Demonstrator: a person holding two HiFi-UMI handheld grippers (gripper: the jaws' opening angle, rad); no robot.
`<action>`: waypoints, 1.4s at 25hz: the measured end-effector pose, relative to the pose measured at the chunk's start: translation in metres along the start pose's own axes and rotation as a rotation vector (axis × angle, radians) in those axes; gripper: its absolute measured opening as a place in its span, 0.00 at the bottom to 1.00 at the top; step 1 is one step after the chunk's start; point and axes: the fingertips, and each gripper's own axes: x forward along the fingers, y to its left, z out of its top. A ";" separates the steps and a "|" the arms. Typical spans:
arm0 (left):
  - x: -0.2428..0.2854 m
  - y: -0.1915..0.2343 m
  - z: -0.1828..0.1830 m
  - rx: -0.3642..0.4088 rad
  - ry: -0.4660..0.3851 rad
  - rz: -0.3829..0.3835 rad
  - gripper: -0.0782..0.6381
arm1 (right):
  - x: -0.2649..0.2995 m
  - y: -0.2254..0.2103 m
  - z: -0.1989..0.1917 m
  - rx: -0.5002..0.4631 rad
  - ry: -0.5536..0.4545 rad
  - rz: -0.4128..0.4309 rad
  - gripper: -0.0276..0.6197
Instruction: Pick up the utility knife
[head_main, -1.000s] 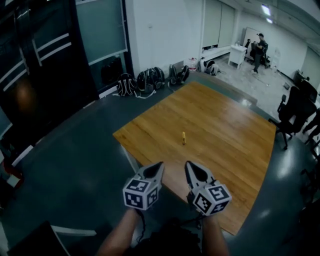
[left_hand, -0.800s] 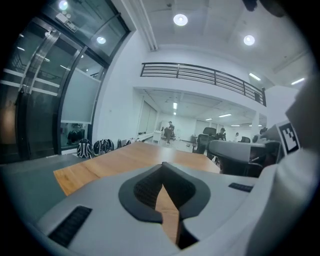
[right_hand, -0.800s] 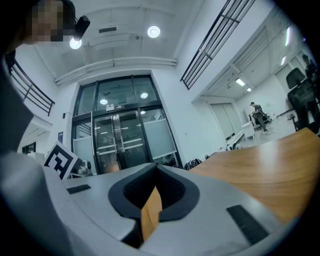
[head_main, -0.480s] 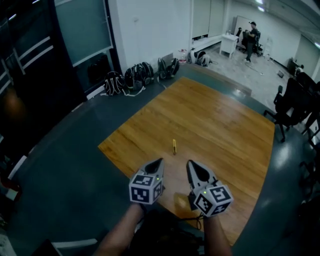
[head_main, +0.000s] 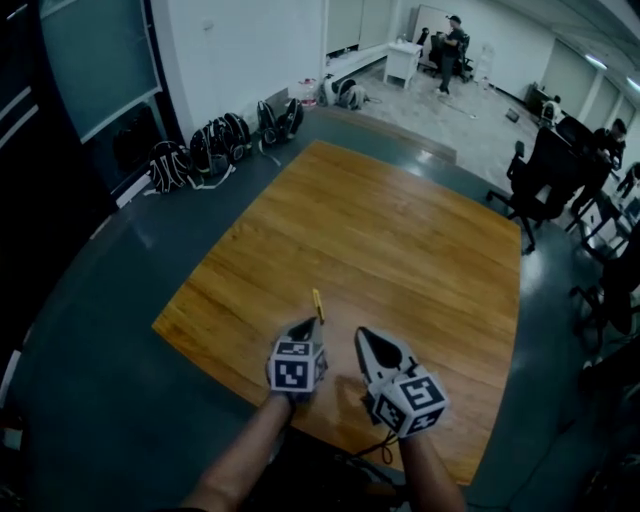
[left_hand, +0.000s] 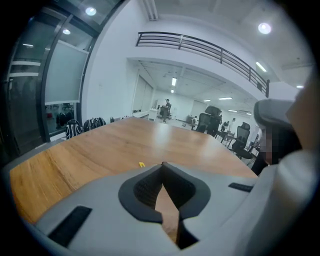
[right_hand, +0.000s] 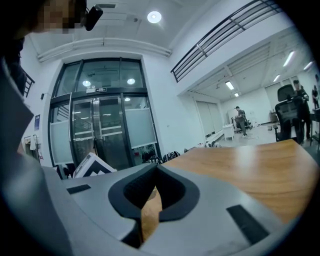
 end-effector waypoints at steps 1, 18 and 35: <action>0.009 0.001 -0.002 -0.003 0.011 0.000 0.12 | 0.003 -0.004 -0.002 -0.002 0.006 -0.009 0.06; 0.100 0.027 -0.061 0.017 0.272 0.125 0.37 | 0.029 -0.049 -0.023 0.041 0.047 -0.029 0.06; 0.089 0.024 -0.046 0.120 0.268 0.132 0.21 | 0.017 -0.061 -0.015 0.040 0.040 -0.068 0.06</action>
